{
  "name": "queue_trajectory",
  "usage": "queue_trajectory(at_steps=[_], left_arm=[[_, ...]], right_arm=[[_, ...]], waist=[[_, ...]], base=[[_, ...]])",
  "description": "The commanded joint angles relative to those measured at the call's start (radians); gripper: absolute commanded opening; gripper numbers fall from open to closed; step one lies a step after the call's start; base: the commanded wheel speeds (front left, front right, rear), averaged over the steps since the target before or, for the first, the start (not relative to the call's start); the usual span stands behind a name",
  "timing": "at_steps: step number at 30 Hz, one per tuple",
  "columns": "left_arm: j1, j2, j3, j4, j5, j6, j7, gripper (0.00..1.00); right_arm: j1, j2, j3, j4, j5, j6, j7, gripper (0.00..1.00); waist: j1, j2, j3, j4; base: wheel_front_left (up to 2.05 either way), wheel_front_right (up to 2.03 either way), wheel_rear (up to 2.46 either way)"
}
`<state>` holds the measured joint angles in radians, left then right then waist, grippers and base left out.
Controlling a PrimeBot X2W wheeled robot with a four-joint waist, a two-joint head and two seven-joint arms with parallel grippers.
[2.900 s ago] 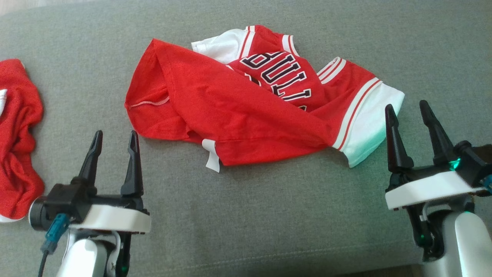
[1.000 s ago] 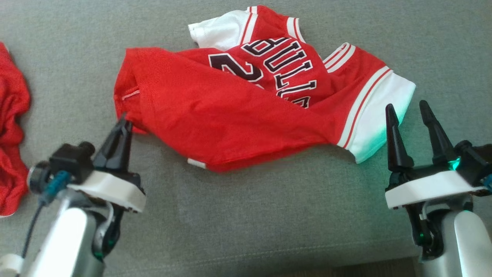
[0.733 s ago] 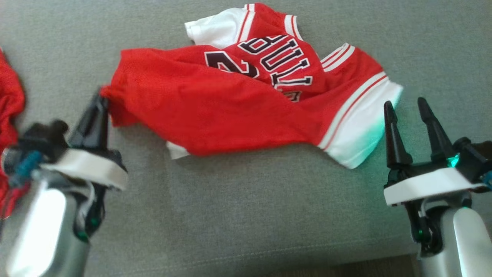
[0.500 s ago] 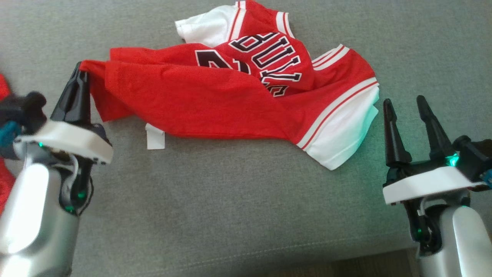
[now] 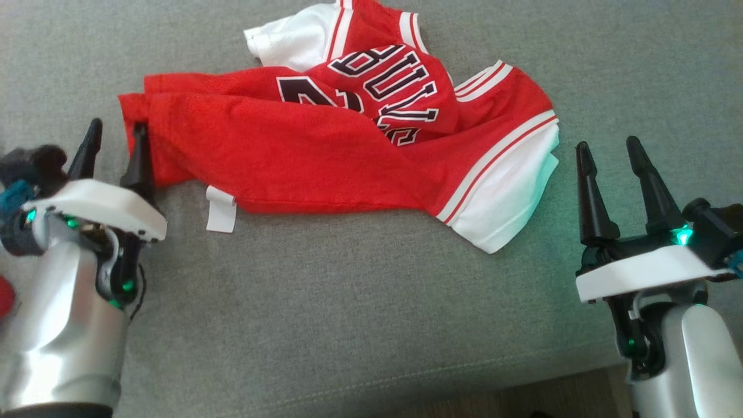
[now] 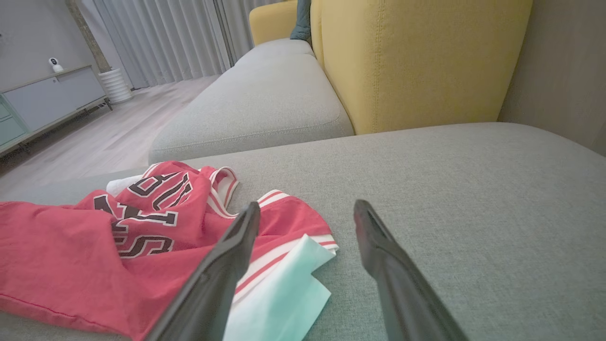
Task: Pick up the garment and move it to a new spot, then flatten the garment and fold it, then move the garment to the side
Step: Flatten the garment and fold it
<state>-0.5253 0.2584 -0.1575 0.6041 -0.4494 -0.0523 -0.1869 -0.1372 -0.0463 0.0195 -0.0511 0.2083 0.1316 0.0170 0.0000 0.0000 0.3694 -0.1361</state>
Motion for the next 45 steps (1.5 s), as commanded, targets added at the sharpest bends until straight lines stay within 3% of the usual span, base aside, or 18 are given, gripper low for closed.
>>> queue_trajectory(at_steps=[1,7,18,27,37,45], left_arm=[[-0.004,0.030,0.038,-0.026,-0.004,0.003,-0.011,1.00],[0.104,-0.002,0.063,-0.110,0.009,0.038,-0.067,1.00],[0.368,-0.056,0.080,-0.491,0.115,0.125,-0.075,1.00],[0.472,-0.066,0.052,-0.601,0.150,0.163,-0.067,1.00],[0.482,-0.064,0.034,-0.620,0.152,0.170,-0.051,1.00],[0.414,-0.062,-0.031,-0.583,0.122,0.098,0.023,1.00]], right_arm=[[-0.009,-0.004,0.015,-0.032,0.002,-0.001,-0.011,1.00],[-0.001,-0.004,0.002,-0.039,-0.009,-0.001,-0.008,1.00],[0.006,-0.004,0.005,-0.059,-0.034,-0.001,0.019,1.00],[0.026,-0.004,0.005,-0.072,-0.041,-0.001,0.036,1.00],[0.030,-0.004,0.005,-0.085,-0.042,-0.001,0.046,1.00],[0.026,-0.004,0.004,-0.090,-0.040,-0.001,0.045,1.00]], waist=[[0.0000,0.0000,-0.004,0.001],[0.0000,0.0000,-0.033,0.023],[0.0000,0.0000,-0.088,0.054],[0.0000,0.0000,-0.111,0.062],[0.0000,0.0000,-0.105,0.064],[0.0000,0.0000,-0.081,0.069]], base=[[0.00,0.00,0.00],[0.00,0.00,0.00],[0.00,0.00,0.00],[0.00,0.00,0.00],[0.00,0.00,0.00],[0.00,0.00,0.00]])
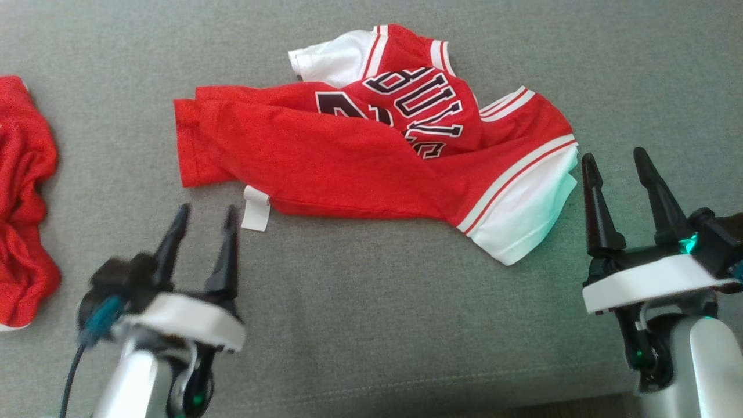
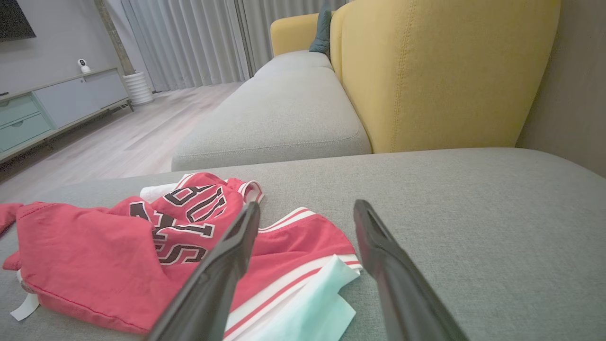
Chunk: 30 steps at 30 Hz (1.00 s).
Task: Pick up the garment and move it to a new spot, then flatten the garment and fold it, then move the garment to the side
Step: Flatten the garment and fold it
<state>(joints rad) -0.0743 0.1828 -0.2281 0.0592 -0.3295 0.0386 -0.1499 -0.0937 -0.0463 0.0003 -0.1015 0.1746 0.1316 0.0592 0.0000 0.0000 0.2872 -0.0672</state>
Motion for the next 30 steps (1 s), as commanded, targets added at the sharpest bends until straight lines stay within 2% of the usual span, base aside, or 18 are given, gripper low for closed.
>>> queue_trajectory(at_steps=[1,8,18,19,20,25,30], left_arm=[[-0.053,0.013,0.027,-0.024,-0.005,-0.007,0.007,1.00],[-0.160,0.001,0.001,0.096,-0.075,-0.073,0.108,1.00],[-0.259,0.000,0.005,0.242,-0.153,-0.121,0.157,1.00],[-0.272,0.001,0.001,0.258,-0.168,-0.132,0.161,0.45],[-0.278,0.000,0.001,0.262,-0.174,-0.135,0.155,0.00],[-0.280,0.010,-0.009,0.268,-0.157,-0.135,0.113,0.00],[-0.207,0.017,-0.016,0.208,-0.109,-0.077,0.070,0.00]], right_arm=[[-0.020,-0.004,0.026,-0.040,-0.006,-0.001,0.003,1.00],[-0.033,-0.004,0.037,-0.035,-0.001,-0.001,-0.002,1.00],[-0.034,-0.004,0.040,-0.019,0.013,-0.001,-0.019,1.00],[-0.035,-0.004,0.039,-0.017,0.014,-0.001,-0.021,1.00],[-0.036,-0.004,0.039,-0.016,0.014,-0.001,-0.022,1.00],[-0.035,-0.004,0.036,-0.008,0.014,-0.001,-0.024,1.00],[-0.022,-0.004,0.031,0.001,0.016,-0.001,-0.025,1.00]], waist=[[0.0000,0.0000,0.005,-0.001],[0.0000,0.0000,0.034,-0.019],[0.0000,0.0000,0.053,-0.042],[0.0000,0.0000,0.055,-0.044],[0.0000,0.0000,0.055,-0.044],[0.0000,0.0000,0.046,-0.044],[0.0000,0.0000,0.020,-0.035]], base=[[0.00,0.00,0.00],[0.00,0.00,0.00],[0.00,0.00,0.00],[0.00,0.00,0.00],[0.00,0.00,0.00],[0.00,0.00,0.00],[0.00,0.00,0.00]])
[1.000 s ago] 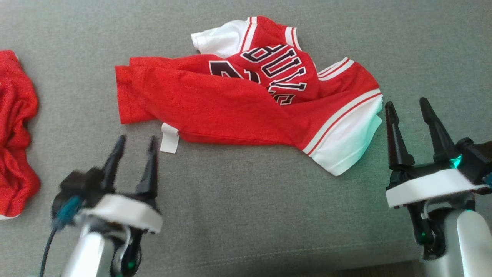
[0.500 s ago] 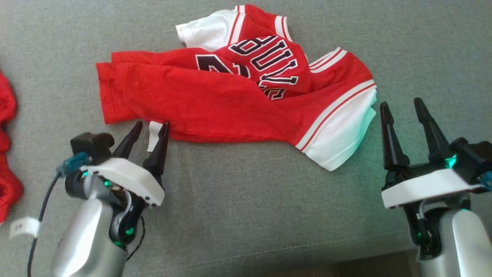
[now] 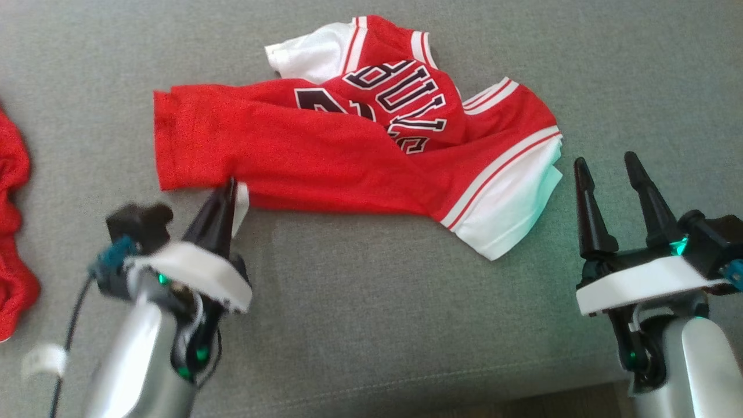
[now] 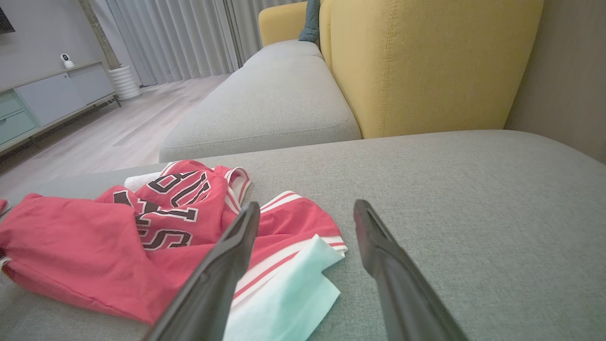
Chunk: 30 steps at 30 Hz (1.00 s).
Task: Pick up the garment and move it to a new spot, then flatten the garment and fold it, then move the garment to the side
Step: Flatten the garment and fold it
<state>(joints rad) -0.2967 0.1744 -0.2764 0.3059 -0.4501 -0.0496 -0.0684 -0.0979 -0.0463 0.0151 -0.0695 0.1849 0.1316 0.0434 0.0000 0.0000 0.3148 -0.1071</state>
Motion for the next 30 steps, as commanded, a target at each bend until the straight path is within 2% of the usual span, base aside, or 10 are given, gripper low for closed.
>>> queue_trajectory(at_steps=[1,11,15,18,19,20,21,25,30], left_arm=[[0.037,0.025,0.030,-0.060,0.019,0.025,-0.017,0.00],[0.258,0.017,0.005,-0.278,0.074,0.158,0.008,0.00],[0.290,0.012,-0.010,-0.314,0.078,0.176,0.037,0.00],[0.288,0.009,-0.015,-0.289,0.068,0.174,0.053,0.00],[0.283,0.010,-0.014,-0.270,0.065,0.172,0.057,0.23],[0.275,0.008,-0.012,-0.252,0.060,0.170,0.055,0.92],[0.267,0.008,-0.010,-0.233,0.057,0.167,0.051,1.00],[0.245,0.006,-0.003,-0.196,0.054,0.157,0.004,1.00],[0.252,0.020,0.034,-0.232,0.074,0.189,-0.085,1.00]], right_arm=[[-0.015,-0.004,0.014,-0.031,0.007,-0.001,-0.009,1.00],[0.002,-0.004,0.006,-0.027,0.006,-0.001,0.004,1.00],[0.002,-0.004,0.007,-0.031,0.005,-0.001,0.009,1.00],[-0.001,-0.004,0.009,-0.036,0.005,-0.001,0.013,1.00],[-0.002,-0.004,0.011,-0.038,0.005,-0.001,0.014,1.00],[-0.003,-0.004,0.011,-0.040,0.005,-0.001,0.014,1.00],[-0.004,-0.004,0.011,-0.041,0.004,-0.001,0.014,1.00],[-0.004,-0.004,0.006,-0.045,-0.001,-0.001,0.012,1.00],[0.004,-0.004,0.001,-0.052,-0.013,-0.001,0.009,1.00]], waist=[[0.0000,0.0000,-0.012,0.008],[0.0000,0.0000,-0.051,0.046],[0.0000,0.0000,-0.051,0.049],[0.0000,0.0000,-0.046,0.047],[0.0000,0.0000,-0.044,0.044],[0.0000,0.0000,-0.042,0.042],[0.0000,0.0000,-0.041,0.039],[0.0000,0.0000,-0.044,0.030],[0.0000,0.0000,-0.063,0.028]], base=[[0.00,0.00,0.00],[0.00,0.00,0.00],[0.00,0.00,0.00],[0.00,0.00,0.00],[0.00,0.00,0.00],[0.00,0.00,0.00],[0.00,0.00,0.00],[0.00,0.00,0.00],[0.00,0.00,0.00]])
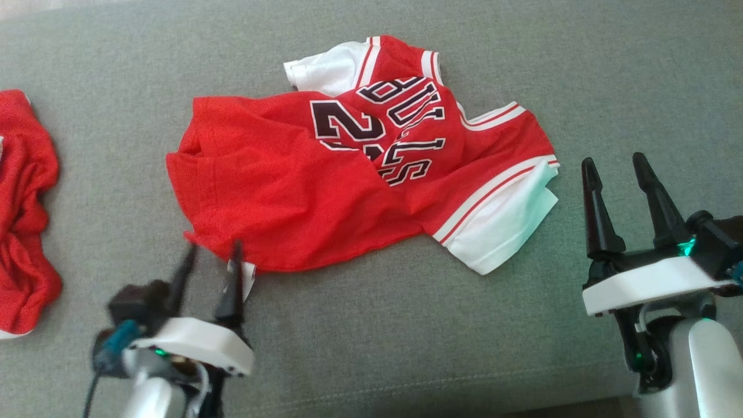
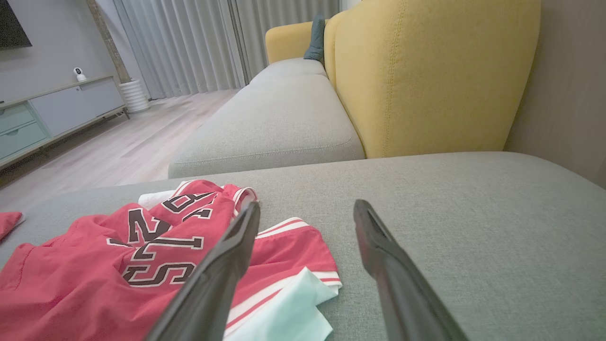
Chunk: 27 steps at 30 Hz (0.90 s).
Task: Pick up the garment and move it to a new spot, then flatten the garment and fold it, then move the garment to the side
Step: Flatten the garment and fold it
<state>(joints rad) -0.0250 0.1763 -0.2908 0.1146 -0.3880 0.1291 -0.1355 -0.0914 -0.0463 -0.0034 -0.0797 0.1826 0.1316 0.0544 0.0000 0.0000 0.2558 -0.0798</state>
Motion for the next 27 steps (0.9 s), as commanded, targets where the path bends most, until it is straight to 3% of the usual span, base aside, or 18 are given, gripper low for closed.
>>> queue_trajectory(at_steps=[1,7,14,27], left_arm=[[-0.020,0.023,0.058,-0.052,0.016,0.018,-0.032,1.00],[-0.015,0.063,0.113,-0.127,0.042,0.054,-0.079,1.00],[0.028,0.102,0.111,-0.190,0.050,0.040,-0.075,1.00],[0.078,0.108,0.090,-0.227,0.050,0.051,-0.046,1.00]], right_arm=[[-0.002,-0.004,0.018,-0.043,-0.013,-0.001,-0.001,1.00],[0.011,-0.005,0.016,-0.050,-0.024,-0.001,0.004,1.00],[0.036,-0.015,0.022,-0.057,-0.027,-0.001,0.013,1.00],[0.059,-0.015,0.021,-0.070,-0.026,-0.001,0.025,1.00]], waist=[[0.0000,0.0000,-0.007,0.002],[0.0000,0.0000,-0.033,0.012],[0.0000,0.0000,-0.064,0.009],[0.0000,0.0000,-0.077,0.013]], base=[[0.00,0.00,0.00],[0.00,0.00,0.00],[0.00,0.00,0.00],[0.00,0.00,0.00]])
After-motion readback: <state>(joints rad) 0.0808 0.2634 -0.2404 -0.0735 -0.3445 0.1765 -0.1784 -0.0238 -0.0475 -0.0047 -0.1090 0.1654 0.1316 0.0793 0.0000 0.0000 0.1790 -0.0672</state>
